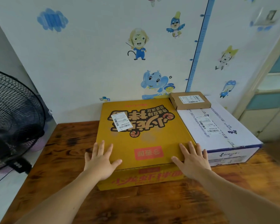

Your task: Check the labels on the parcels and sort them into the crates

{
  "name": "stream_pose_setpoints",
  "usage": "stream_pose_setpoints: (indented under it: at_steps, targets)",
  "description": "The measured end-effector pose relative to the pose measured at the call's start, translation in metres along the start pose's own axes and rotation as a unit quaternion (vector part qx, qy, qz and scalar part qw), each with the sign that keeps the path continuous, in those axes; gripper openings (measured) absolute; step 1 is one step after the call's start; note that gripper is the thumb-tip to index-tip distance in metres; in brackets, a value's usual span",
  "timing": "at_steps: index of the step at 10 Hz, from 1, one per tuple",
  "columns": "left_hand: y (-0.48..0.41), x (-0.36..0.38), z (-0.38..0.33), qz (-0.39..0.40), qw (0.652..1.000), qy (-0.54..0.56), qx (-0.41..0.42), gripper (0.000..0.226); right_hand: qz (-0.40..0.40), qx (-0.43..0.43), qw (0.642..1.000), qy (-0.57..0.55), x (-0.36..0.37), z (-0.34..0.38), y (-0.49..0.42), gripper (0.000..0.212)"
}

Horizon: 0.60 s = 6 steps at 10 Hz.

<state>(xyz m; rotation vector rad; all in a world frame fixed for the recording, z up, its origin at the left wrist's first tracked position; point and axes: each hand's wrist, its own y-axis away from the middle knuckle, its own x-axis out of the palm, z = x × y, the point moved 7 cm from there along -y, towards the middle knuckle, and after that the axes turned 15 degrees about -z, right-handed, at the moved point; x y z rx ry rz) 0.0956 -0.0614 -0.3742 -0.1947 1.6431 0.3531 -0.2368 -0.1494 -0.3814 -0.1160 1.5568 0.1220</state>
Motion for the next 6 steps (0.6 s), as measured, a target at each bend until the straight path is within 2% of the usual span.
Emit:
stream_pose_setpoints:
  at_steps: [1, 3, 4, 6]
  targets:
    - [0.002, 0.005, -0.021, 0.014, 0.998, -0.031, 0.046, 0.088, 0.008, 0.003, 1.0, -0.001, -0.003, -0.001, -0.006, 0.093]
    - [0.001, 0.015, -0.035, 0.017, 0.997, -0.051, 0.049, 0.105, 0.024, 0.007, 1.0, 0.001, 0.004, -0.002, -0.011, 0.087]
    - [0.0, 0.014, -0.036, 0.02, 0.997, -0.053, 0.047, 0.106, 0.02, 0.007, 1.0, 0.002, 0.004, -0.001, -0.013, 0.086]
    - [0.002, 0.007, -0.037, 0.05, 0.997, -0.052, 0.033, 0.087, 0.045, -0.001, 0.999, -0.021, -0.002, -0.002, -0.012, 0.085]
